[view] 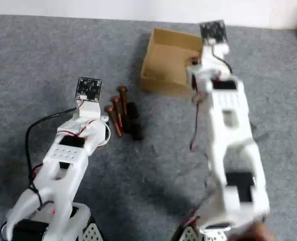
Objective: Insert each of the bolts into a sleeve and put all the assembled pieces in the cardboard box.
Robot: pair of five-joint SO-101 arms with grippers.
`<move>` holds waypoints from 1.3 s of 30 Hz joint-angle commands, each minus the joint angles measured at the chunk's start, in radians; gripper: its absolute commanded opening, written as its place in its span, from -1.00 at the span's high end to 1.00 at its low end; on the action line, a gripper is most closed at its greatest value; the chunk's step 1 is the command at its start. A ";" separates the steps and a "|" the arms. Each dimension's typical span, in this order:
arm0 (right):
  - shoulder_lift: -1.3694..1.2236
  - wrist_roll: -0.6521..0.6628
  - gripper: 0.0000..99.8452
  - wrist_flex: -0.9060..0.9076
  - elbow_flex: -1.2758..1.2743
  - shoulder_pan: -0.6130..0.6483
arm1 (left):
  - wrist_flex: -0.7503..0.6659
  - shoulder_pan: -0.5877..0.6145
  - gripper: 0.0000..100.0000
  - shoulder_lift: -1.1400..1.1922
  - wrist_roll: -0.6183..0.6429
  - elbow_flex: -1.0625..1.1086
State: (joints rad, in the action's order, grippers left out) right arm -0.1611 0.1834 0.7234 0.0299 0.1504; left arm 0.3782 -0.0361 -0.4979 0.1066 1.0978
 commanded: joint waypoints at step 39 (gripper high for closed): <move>-0.691 -0.064 0.17 1.043 1.739 0.004 | -0.018 -0.013 0.98 0.002 0.005 -0.050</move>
State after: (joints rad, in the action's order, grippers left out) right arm -0.9897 0.1619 1.7407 1.6533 0.1320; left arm 0.3782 -0.0376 -0.4948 0.1051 1.0963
